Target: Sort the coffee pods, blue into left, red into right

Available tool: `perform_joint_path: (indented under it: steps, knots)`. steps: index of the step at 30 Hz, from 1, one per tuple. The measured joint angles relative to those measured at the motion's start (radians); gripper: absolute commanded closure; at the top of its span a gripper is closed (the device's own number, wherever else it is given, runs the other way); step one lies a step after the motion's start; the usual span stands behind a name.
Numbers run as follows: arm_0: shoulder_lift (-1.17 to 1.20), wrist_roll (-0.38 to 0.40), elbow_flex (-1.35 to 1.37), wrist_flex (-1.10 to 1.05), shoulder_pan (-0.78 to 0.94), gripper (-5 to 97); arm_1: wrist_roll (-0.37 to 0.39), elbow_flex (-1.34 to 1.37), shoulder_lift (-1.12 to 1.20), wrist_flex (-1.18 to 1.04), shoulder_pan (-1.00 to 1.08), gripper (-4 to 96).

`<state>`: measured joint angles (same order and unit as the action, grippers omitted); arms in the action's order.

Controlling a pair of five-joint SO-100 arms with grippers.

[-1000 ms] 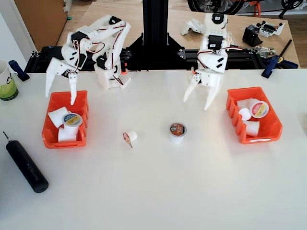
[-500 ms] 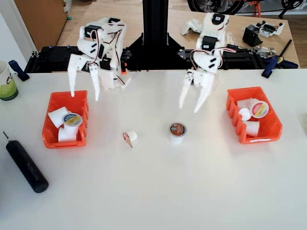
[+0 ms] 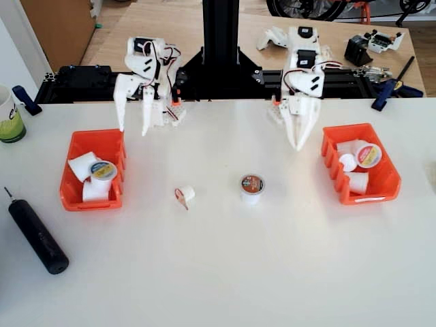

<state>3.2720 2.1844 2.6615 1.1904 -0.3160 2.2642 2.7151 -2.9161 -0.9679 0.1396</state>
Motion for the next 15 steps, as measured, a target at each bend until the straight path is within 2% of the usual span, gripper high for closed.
perform_joint_path:
  steps: [2, 4, 8, 11, 15]
  knots:
    - [0.000, 0.071, 0.067, 0.002, -0.002, 75, 0.097, 0.110, -0.144, -0.028, -0.029, 94.0]
    - [0.000, 0.169, 0.152, -0.009, 0.000, 75, 0.227, 0.238, -0.301, -0.025, -0.072, 94.0]
    - [0.000, 0.383, 0.383, -0.181, 0.000, 77, 0.411, 0.380, -0.333, 0.037, -0.086, 94.0]
    - [0.002, 0.565, 0.474, -0.264, 0.012, 77, 0.554, 0.391, -0.333, -0.048, -0.106, 94.0]
    - [-0.005, 0.664, 0.482, -0.152, 0.129, 77, 0.699, 0.393, -0.333, -0.184, -0.117, 94.0]
